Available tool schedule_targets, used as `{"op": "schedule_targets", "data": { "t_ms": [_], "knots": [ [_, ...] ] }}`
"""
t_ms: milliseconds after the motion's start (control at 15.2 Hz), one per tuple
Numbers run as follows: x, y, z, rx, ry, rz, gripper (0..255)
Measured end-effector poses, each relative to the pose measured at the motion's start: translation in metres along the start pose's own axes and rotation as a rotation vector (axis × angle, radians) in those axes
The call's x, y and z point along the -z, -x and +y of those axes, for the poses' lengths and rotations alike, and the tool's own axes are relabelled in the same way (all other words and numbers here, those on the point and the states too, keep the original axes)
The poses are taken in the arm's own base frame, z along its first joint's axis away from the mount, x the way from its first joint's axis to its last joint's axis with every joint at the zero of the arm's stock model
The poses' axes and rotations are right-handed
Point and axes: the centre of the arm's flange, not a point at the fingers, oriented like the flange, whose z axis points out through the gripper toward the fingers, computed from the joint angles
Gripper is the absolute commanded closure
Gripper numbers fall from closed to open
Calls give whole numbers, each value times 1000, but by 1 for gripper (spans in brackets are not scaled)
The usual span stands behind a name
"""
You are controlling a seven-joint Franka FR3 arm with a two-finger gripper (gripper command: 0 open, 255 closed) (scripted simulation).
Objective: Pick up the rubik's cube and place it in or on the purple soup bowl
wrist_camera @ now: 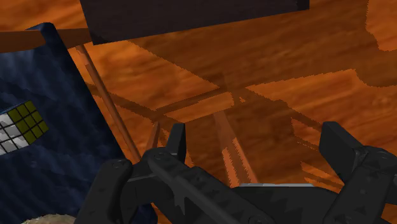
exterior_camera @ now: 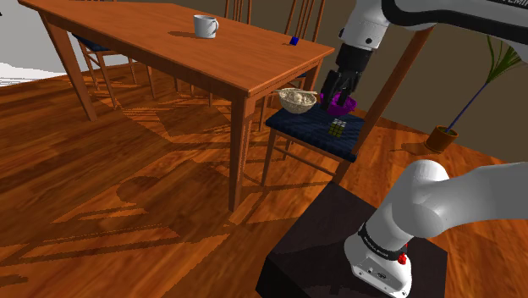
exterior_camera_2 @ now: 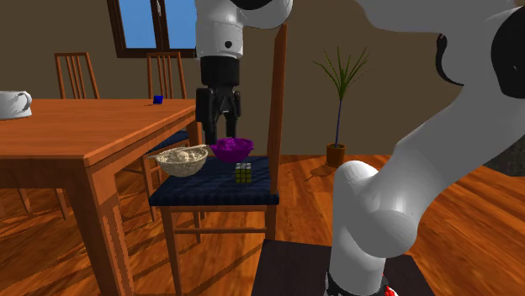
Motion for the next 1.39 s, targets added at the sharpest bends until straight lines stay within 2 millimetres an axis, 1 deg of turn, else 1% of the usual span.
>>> {"op": "schedule_targets", "data": {
  "t_ms": [66, 132, 264, 396, 528, 660, 792, 858, 924, 990, 1056, 1188, 1254, 1320, 1386],
  "knots": [
    [0, 0, 0, 0, 0, 0, 0],
    [-3, -1, 5, 2, 1, 0, 0],
    [-12, -3, 22, 7, 6, 0, 0],
    [-25, -8, 46, 13, 12, 0, 0],
    [-37, -11, 66, 21, 19, 0, 0],
    [-45, -17, 88, 29, 25, 1, 0],
    [-58, -22, 110, 37, 31, 1, 0],
    [-64, -23, 122, 41, 34, 2, 0],
    [-67, -27, 134, 45, 37, 2, 0],
    [-74, -32, 145, 48, 40, 2, 0],
    [-79, -33, 156, 53, 43, 2, 0],
    [-89, -38, 183, 60, 50, 2, 0],
    [-93, -41, 191, 64, 53, 3, 0],
    [-99, -43, 205, 67, 56, 3, 0],
    [-104, -47, 212, 72, 59, 3, 0]
  ]
}}
